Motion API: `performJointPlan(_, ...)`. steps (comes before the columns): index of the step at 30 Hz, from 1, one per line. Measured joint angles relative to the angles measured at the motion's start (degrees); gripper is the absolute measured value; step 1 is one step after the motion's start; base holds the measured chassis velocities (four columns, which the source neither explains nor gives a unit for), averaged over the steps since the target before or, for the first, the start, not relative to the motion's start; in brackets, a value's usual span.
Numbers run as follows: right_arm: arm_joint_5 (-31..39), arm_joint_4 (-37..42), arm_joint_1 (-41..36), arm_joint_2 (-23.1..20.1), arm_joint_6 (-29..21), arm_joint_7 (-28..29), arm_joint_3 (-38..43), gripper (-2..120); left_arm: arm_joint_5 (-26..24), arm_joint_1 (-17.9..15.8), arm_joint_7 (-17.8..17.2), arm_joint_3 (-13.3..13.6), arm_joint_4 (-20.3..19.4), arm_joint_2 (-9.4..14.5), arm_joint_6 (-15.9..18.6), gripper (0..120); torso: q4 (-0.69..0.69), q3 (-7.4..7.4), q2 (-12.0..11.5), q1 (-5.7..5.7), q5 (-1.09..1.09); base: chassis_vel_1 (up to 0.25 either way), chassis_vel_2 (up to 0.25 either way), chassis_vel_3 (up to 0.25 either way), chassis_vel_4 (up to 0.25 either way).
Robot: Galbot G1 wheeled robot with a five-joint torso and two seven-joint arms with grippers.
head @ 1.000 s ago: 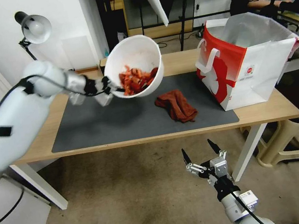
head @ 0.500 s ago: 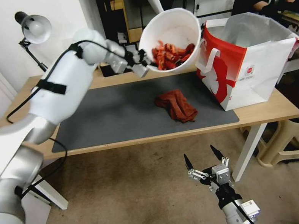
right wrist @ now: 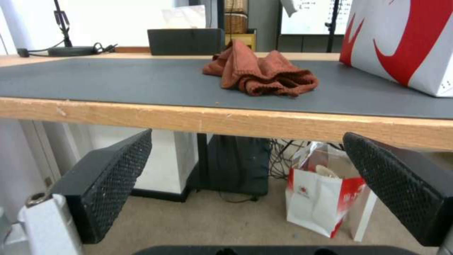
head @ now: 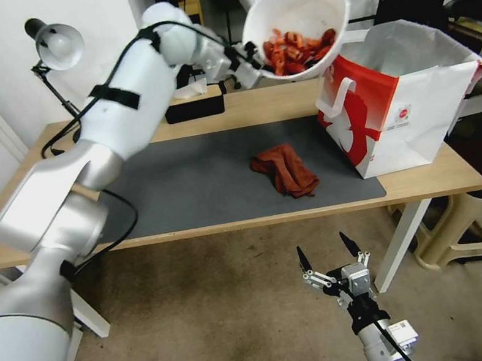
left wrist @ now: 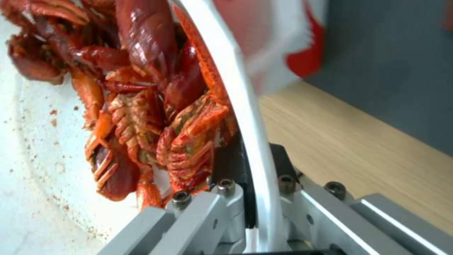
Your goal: Sweep shrimp from table into container with towel, then put container into takeout bag.
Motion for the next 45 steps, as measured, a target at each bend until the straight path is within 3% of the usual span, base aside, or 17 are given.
performJointPlan(1, -0.06, -0.06, -0.12, 0.02, 0.0, 0.01, -0.02, 100, 0.67, -0.81, -0.62, -0.38, 1.37, -2.21, 0.06, 0, -0.01, 0.0, 0.0, 0.0, 0.01, 0.0, 0.0, 0.0, 0.0)
performJointPlan(2, -0.06, -0.06, -0.12, 0.02, 0.0, 0.01, -0.02, 100, 0.67, -0.81, -0.62, -0.38, 1.37, -2.21, 0.06, 0, -0.01, 0.0, 0.0, 0.0, 0.01, 0.0, 0.0, 0.0, 0.0)
performJointPlan(5, -0.16, -0.13, -0.35, 0.05, 0.08, 0.01, -0.03, 100, 2.82, -2.55, -1.98, -2.43, 4.93, -6.56, 0.0, 0, -0.01, 0.0, 0.0, 0.0, 0.01, 0.0, 0.0, 0.0, 0.0)
performJointPlan(8, -0.17, -0.13, -0.42, 0.01, 0.12, 0.03, 0.03, 100, 3.62, -3.51, -2.67, -2.85, 6.79, -7.82, -0.06, 0, -0.02, 0.0, 0.0, 0.0, 0.02, 0.0, 0.0, 0.0, 0.0)
performJointPlan(12, -0.02, -0.13, -0.28, -0.22, 0.14, 0.04, 0.1, 100, 4.02, -3.93, -2.93, -2.02, 7.66, -7.94, -0.05, 0, 0.04, 0.0, 0.0, -0.01, -0.02, 0.0, 0.0, 0.0, 0.0)
performJointPlan(23, 0.89, -1.31, 1.14, -0.94, 0.15, 0.21, 0.22, 100, 3.7, -3.43, -4.09, 2.11, 7.32, -7.67, 0.06, 0, 0.01, 0.0, 0.0, -0.01, -0.02, 0.0, 0.0, 0.0, 0.0)
performJointPlan(29, 1.32, -1.75, 1.59, -1.13, 0.12, 0.21, 0.22, 100, 3.63, -3.86, -4.58, 2.58, 7.15, -7.58, 0.32, 0, 0.01, 0.0, 0.0, 0.0, -0.02, 0.0, 0.0, 0.0, 0.0)
performJointPlan(37, 1.66, -2.15, 1.95, -1.36, 0.03, 0.2, 0.26, 100, 2.88, -4.91, -5.22, 3.29, 6.0, -7.5, 1.39, 0, 0.01, 0.0, 0.0, -0.01, -0.01, 0.0, 0.0, 0.0, 0.0)
performJointPlan(45, 1.75, -2.28, 2.11, -1.28, -0.09, 0.2, 0.36, 100, 1.17, -4.88, -5.87, 6.12, 3.42, -7.5, 2.48, 0, 0.0, 0.0, 0.0, -0.01, -0.01, 0.0, 0.0, 0.0, 0.0)
